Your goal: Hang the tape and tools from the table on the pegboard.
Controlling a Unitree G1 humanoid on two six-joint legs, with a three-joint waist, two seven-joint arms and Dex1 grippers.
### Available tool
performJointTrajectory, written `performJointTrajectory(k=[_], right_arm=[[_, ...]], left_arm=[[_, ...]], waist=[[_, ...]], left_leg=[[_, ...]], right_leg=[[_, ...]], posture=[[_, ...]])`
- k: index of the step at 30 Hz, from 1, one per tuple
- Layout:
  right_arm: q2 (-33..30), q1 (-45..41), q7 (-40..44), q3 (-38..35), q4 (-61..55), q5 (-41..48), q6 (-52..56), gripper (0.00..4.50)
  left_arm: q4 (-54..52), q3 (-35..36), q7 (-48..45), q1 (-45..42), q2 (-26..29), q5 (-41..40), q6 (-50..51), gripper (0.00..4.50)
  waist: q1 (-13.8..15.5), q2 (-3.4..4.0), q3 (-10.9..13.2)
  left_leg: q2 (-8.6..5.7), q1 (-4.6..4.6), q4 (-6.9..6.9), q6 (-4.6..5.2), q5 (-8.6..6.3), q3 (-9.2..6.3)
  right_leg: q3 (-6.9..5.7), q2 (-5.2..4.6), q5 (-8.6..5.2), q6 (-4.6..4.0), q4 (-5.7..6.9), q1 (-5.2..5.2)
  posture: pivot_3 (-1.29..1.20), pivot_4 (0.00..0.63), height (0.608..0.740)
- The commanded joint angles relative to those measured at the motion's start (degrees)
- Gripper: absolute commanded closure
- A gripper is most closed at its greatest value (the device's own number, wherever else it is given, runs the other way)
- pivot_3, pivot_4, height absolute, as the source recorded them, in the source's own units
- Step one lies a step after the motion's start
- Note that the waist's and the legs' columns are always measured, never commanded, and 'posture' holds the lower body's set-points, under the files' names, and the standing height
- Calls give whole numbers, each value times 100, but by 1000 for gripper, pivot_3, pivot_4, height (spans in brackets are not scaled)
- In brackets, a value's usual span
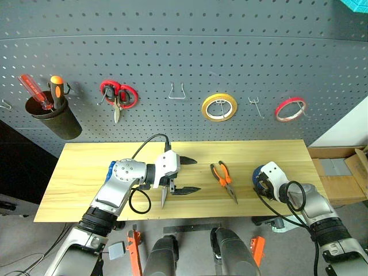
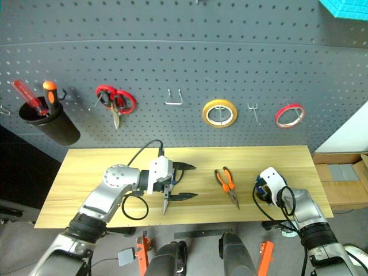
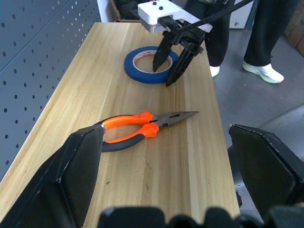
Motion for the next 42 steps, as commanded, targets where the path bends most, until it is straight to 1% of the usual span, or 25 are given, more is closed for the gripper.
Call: performJointTrajectory(k=[1,2,3,4,9,12,14,16,18,21,23,26,29,35,42], right_arm=[[-16,227,173,63,40,52,356,3185],[-25,254,200,47,-14,71,403,3572],[-43,282,218,36,-66,73,427,3825],[-67,312,219,26,-116,55,421,3943],[-327,622,-268,-176,-1009,-274,-93,3945],[-436,1051,-602,-361,-2535,-502,-96,3946],[-318,1428,-823,-329,-3646,-639,110,3946],[-182,1617,-1053,-287,-4271,-793,204,3946],[-84,1663,-1304,-206,-4693,-1042,157,3946],[-116,1638,-1573,-20,-5034,-1505,-129,3946],[-186,1559,-1743,198,-5247,-1905,-615,3946],[-165,1360,-1896,357,-5322,-2254,-1117,3947],[-100,1009,-1978,332,-5097,-2364,-1545,3947],[-33,621,-1872,102,-4318,-2129,-1991,3947],[-3,35,-1797,-2,-2990,-1810,-2825,3948]], left_arm=[[-271,155,22,-82,2,-121,-26,0],[-329,194,9,-79,-1,-204,48,0],[-391,225,-7,-74,1,-282,126,0],[-452,245,-32,-65,10,-351,193,0],[-823,378,-109,42,137,-643,557,0],[-1010,474,-164,100,283,-793,737,0],[-1108,486,-222,128,318,-853,791,0],[-1185,477,-260,125,321,-932,893,0],[-1251,459,-271,84,288,-987,984,0],[-1269,442,-286,27,236,-965,960,0],[-1254,412,-326,-6,226,-966,959,0],[-1172,384,-376,-49,231,-918,903,0],[-1128,377,-379,-65,205,-884,876,0],[-1162,372,-354,-24,187,-856,870,0],[-1141,447,-248,-109,80,-902,859,0]], waist=[[0,-1,-1],[-1,-1,-1],[-1,-1,-1],[-1,-1,-1],[10,0,0],[-12,5,3],[-26,12,6],[-32,11,6],[-32,12,6],[-33,11,6],[-40,11,6],[-64,11,6],[-94,11,6],[-127,10,6],[-145,11,6]], left_leg=[[0,0,-1,0,0,0],[0,-1,-1,0,0,-1],[1,-1,-2,0,0,-2],[1,-2,-2,0,0,-3],[0,-9,-3,0,0,-8],[-2,-17,-3,-1,0,0],[-2,-19,-4,-1,0,8],[14,-18,-7,-3,0,4],[22,-15,-6,-4,0,4],[20,-14,-3,-6,1,7],[16,-15,-3,-6,1,10],[16,-16,-6,-6,1,13],[16,-16,-6,-6,1,13],[15,-17,-5,-5,1,12],[13,-15,-3,-4,1,14]], right_leg=[[0,0,0,0,-1,0],[-1,0,0,0,-1,0],[-1,0,0,0,-1,-1],[-2,0,0,-1,-1,-1],[-2,0,0,0,-1,-5],[2,-2,0,1,1,-18],[9,-1,0,2,7,-27],[6,15,0,3,4,-28],[4,23,0,3,6,-27],[4,22,0,3,7,-27],[7,19,0,3,4,-27],[8,18,0,3,-1,-28],[7,19,0,2,1,-29],[4,19,0,1,1,-27],[12,17,2,-1,7,-27]], posture=[[-180,255,740],[-182,254,740],[-184,254,740],[-185,253,740],[-186,251,740],[-191,251,740],[-202,251,740],[-208,250,740],[-212,252,740],[-222,255,740],[-226,256,740],[-227,253,740],[-227,252,740],[-215,248,740],[-208,246,740]])
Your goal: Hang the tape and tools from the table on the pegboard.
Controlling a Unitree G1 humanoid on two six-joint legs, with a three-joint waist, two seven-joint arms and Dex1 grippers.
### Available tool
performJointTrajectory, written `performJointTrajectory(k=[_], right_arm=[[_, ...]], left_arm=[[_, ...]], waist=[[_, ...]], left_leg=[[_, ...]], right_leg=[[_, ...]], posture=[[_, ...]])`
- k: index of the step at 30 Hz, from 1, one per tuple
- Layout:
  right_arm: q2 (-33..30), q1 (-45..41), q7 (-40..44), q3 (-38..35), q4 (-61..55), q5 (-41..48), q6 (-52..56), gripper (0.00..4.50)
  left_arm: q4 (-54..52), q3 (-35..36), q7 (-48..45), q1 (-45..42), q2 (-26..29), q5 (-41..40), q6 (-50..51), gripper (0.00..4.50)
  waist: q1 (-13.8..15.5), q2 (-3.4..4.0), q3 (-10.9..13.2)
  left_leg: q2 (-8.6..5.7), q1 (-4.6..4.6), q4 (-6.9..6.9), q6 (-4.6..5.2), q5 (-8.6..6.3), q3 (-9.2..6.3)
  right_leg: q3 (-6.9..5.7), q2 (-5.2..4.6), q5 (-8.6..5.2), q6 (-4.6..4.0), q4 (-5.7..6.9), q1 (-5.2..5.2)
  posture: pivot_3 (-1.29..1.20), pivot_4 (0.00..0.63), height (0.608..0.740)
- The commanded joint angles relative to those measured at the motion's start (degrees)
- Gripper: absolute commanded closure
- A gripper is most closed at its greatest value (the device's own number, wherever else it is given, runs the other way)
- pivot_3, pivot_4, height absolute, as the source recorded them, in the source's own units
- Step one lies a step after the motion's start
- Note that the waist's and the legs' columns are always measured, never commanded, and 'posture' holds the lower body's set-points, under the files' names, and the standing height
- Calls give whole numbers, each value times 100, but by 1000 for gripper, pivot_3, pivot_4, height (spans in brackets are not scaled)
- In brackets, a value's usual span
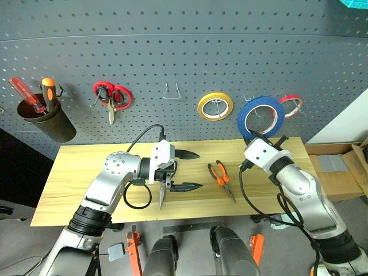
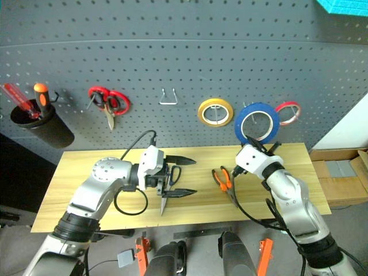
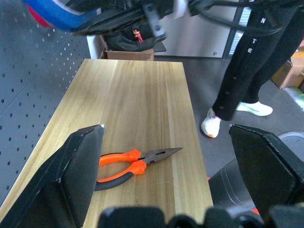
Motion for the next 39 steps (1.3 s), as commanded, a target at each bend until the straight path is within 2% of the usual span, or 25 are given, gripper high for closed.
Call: performJointTrajectory(k=[1,7,18,19,20,24,27,29,30,35,37,39], right_arm=[[50,-272,-9,-226,390,163,-465,3948],[194,-432,126,-232,989,443,-898,3948],[342,-380,44,-314,1154,443,-1048,3949],[357,-381,47,-337,1149,467,-1035,3233],[363,-382,75,-344,1143,487,-1012,3088],[336,-192,144,-331,956,467,-984,1808],[311,263,240,-309,558,424,-803,805],[393,655,394,-256,143,493,-309,221],[466,815,523,-179,-103,553,76,65],[1157,908,953,169,-953,924,2542,65],[1597,661,888,238,-784,1061,3472,65],[1928,413,758,312,-489,1120,3946,65]], left_arm=[[-153,75,76,-105,-79,-79,-80,0],[-163,227,279,-86,-184,-224,32,0],[-156,479,942,18,-460,-191,-227,0],[-168,497,988,32,-475,-183,-242,0],[-179,513,1024,51,-483,-188,-236,0],[-205,580,1117,177,-484,-180,-255,0],[-130,643,1090,309,-339,-18,-554,0],[12,774,1111,404,-197,52,-699,0],[105,840,1101,474,-84,106,-801,0],[577,1066,739,821,562,222,-1138,0],[822,1078,458,884,869,275,-1276,0],[1069,1036,315,871,1062,372,-1378,0]], waist=[[0,0,0],[1,0,0],[11,0,0],[11,0,0],[11,0,0],[14,0,0],[35,0,0],[61,0,0],[66,0,0],[0,0,0],[-4,-4,-3],[-4,-4,-2]], left_leg=[[0,-1,0,0,0,0],[2,-2,-2,1,0,1],[2,1,4,0,0,-1],[2,1,4,0,0,-1],[2,1,4,0,0,-1],[3,2,4,0,0,-1],[3,1,3,0,0,-5],[4,1,1,0,0,-8],[5,1,0,0,0,-10],[40,12,10,0,0,8],[52,22,10,-1,1,4],[62,23,13,-3,4,-2]], right_leg=[[-1,0,0,0,1,0],[-4,2,16,-28,0,0],[0,1,18,-29,8,0],[1,1,18,-29,8,0],[1,1,18,-30,8,0],[1,1,18,-30,9,0],[-3,1,18,-30,9,1],[-4,1,18,-31,9,0],[-4,1,18,-31,8,0],[3,4,20,-34,8,0],[-6,12,24,-43,17,1],[-14,21,30,-60,20,0]], posture=[[-207,247,740],[-206,247,740],[-198,248,740],[-198,248,740],[-198,248,740],[-189,246,740],[-184,247,740],[-187,249,740],[-189,250,740],[-196,250,740],[-196,248,740],[-193,247,740]])
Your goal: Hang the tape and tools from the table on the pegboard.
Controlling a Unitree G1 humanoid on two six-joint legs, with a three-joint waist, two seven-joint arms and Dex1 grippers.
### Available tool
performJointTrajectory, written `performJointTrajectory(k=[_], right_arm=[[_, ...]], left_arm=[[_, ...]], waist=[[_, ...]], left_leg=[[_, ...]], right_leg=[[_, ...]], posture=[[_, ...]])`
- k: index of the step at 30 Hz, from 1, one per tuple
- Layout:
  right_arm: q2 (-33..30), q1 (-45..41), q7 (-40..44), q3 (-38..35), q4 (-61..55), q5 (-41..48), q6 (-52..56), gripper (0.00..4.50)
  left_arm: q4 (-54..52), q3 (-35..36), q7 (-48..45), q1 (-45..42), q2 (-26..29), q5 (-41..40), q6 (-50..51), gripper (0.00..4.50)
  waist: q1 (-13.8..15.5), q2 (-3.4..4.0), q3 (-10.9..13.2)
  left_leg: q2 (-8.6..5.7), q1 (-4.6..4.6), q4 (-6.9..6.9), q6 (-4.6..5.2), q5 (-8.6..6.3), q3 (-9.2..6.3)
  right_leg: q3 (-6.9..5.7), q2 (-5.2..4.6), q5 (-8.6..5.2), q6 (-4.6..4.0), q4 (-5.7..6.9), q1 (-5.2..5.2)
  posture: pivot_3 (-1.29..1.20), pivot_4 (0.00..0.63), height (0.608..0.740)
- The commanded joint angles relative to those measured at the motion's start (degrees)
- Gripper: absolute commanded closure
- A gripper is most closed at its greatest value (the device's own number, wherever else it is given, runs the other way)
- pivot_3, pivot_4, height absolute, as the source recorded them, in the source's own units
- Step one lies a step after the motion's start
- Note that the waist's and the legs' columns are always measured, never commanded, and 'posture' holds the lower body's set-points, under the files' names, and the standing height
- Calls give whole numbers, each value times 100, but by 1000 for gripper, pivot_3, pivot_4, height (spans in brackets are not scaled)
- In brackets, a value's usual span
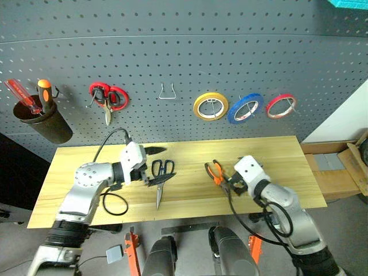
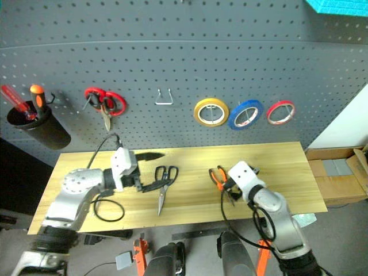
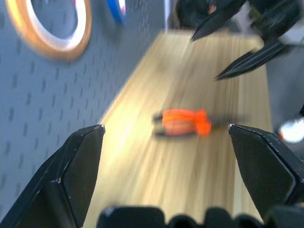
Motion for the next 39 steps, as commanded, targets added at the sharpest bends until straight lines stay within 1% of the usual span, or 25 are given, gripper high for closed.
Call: performJointTrajectory(k=[1,4,6,8,11,15,27,30,31,32,34,37,39], right_arm=[[587,-405,-250,-43,456,274,983,65],[1004,-633,-620,-177,1261,327,985,65],[1075,-756,-783,-124,1667,257,793,65],[1162,-873,-902,-134,1992,268,666,65],[1271,-1034,-1138,-212,2438,282,460,65],[1240,-1217,-1273,-211,2774,259,178,65],[1228,-1524,-1176,-140,3737,390,-74,65],[1267,-1655,-1212,-112,4064,372,-248,625],[1273,-1685,-1218,-116,4135,375,-283,889],[1271,-1706,-1220,-116,4187,378,-310,1273],[1259,-1718,-1220,-120,4222,385,-321,1899],[1207,-1661,-1212,-108,4103,383,-335,1961],[1136,-1569,-1187,-30,3781,345,-343,1961]], left_arm=[[287,50,-317,-45,279,162,-388,0],[357,-27,-430,-111,287,176,-464,0],[360,-38,-482,-146,262,166,-482,0],[362,-52,-500,-186,235,167,-464,0],[352,-61,-482,-242,187,179,-424,0],[293,-66,-469,-279,128,182,-382,0],[217,-20,-434,-277,58,110,-294,0],[178,-3,-424,-251,54,104,-257,0],[163,3,-411,-242,51,107,-250,0],[141,15,-387,-224,50,110,-238,0],[89,60,-314,-167,48,102,-216,0],[16,145,-163,-80,38,70,-186,0],[-70,246,-34,7,22,7,-148,0]], waist=[[-2,0,0],[14,-2,-1],[28,-1,-1],[29,-2,-1],[13,-2,-1],[0,-2,-1],[-9,-3,-2],[-12,-3,-2],[-12,-4,-2],[-13,-4,-2],[-12,-4,-2],[-13,-4,-3],[-10,-4,-2]], left_leg=[[3,2,-2,-10,8,-1],[2,0,-5,-15,11,-3],[0,-11,-6,-16,11,-3],[-7,-25,-9,-16,11,4],[-14,-35,-14,-16,10,16],[-5,-34,-17,-15,10,11],[1,-30,-13,-15,10,13],[1,-28,-13,-15,10,12],[1,-28,-13,-15,10,13],[2,-27,-13,-15,10,13],[2,-26,-13,-15,10,12],[3,-25,-13,-15,10,13],[3,-26,-13,-15,10,11]], right_leg=[[0,0,0,-4,4,0],[-2,0,-1,-7,5,0],[-1,-2,0,-7,-1,-5],[0,-7,15,-29,-10,-17],[5,-10,21,-31,-18,-28],[1,-6,21,-30,-12,-32],[4,4,20,-30,-4,-33],[3,4,20,-30,-3,-33],[3,4,20,-30,-2,-32],[4,4,20,-30,-1,-32],[4,4,20,-30,1,-32],[4,4,20,-30,1,-32],[4,4,20,-30,1,-32]], posture=[[-192,245,740],[-186,246,740],[-184,248,740],[-181,249,740],[-177,249,740],[-172,249,740],[-175,251,740],[-173,252,740],[-171,252,740],[-171,253,740],[-170,252,740],[-169,253,740],[-169,254,740]])
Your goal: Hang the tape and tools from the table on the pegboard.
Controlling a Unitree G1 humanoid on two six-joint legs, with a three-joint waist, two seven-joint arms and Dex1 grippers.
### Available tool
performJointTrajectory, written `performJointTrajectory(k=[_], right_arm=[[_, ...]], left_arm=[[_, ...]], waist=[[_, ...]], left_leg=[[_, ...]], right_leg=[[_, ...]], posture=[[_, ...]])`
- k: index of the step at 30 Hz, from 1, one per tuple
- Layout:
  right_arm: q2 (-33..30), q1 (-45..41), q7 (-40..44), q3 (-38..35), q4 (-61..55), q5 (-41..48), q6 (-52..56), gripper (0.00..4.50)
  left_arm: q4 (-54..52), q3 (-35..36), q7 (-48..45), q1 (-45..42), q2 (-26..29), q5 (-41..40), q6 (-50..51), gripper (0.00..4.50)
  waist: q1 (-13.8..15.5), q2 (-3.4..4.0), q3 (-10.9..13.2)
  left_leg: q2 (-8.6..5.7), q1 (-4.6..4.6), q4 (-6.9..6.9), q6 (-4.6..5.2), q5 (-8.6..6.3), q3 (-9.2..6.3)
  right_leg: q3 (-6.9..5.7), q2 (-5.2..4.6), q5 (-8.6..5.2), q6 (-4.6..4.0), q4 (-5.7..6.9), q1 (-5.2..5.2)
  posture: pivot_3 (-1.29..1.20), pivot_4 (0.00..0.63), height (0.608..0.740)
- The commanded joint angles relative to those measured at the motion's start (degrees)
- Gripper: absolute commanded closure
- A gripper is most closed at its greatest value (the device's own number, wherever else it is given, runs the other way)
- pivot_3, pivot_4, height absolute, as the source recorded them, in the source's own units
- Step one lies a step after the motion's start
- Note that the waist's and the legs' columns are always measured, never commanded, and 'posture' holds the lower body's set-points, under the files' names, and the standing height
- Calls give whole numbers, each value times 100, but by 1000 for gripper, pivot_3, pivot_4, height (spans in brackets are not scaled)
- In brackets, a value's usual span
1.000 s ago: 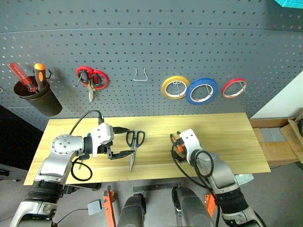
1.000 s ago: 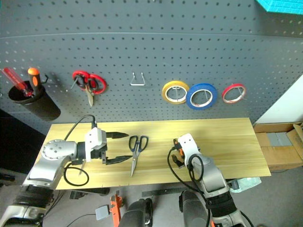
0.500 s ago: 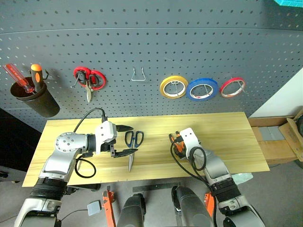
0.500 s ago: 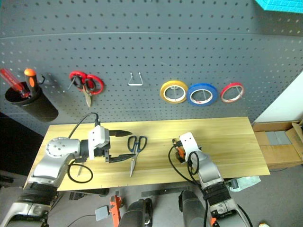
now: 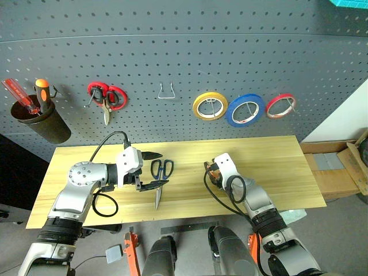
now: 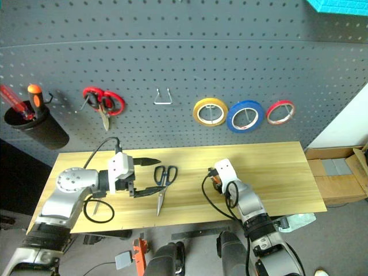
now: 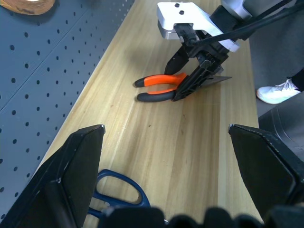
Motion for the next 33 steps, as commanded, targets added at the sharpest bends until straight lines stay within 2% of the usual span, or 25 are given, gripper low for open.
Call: performJointTrajectory(k=[1,4,9,10,15,19,26,33], right_arm=[[-100,248,68,150,-566,-58,44,1961],[-128,518,99,168,-1960,38,380,1961],[-131,755,261,346,-4202,214,1079,1961],[-134,723,277,419,-4520,224,1176,1961],[-171,300,299,776,-5355,204,1331,1961],[-67,-320,254,761,-5309,251,1184,1961],[115,-1721,193,419,-4123,291,293,1961],[472,-2601,41,246,-3071,297,-516,1962]], left_arm=[[-370,323,261,153,-28,-214,72,0],[-731,675,594,344,-50,-517,400,0],[-1255,1228,1131,652,-118,-876,805,0],[-1374,1297,1211,728,-136,-923,872,0],[-1943,1488,1419,1269,-150,-1152,1215,0],[-2078,1708,1681,1445,-210,-1313,1417,0],[-2113,1860,1966,1372,-344,-1338,1342,0],[-2152,1842,2028,1256,-420,-1411,1426,0]], waist=[[3,0,0],[11,2,2],[10,2,4],[10,2,4],[10,2,6],[17,1,12],[48,1,14],[81,2,35]], left_leg=[[0,0,0,0,0,-1],[-1,-7,-3,0,0,-3],[-4,-49,12,-1,0,2],[-2,-47,11,-1,0,-2],[0,-34,7,-3,2,-3],[0,-34,10,-16,10,1],[0,-33,2,-22,15,-2],[-1,-37,-11,-21,13,-2]], right_leg=[[0,0,0,0,0,0],[1,-2,0,0,-1,-6],[9,-7,0,1,45,-72],[6,-5,-16,26,46,-71],[5,-1,-22,25,51,-65],[6,-3,-23,25,48,-66],[2,-3,-22,23,46,-65],[1,-5,-4,-10,43,-71]], posture=[[-169,256,740],[-162,262,740],[-149,273,740],[-147,277,740],[-140,283,740],[-127,282,740],[-105,286,740],[-98,294,740]])
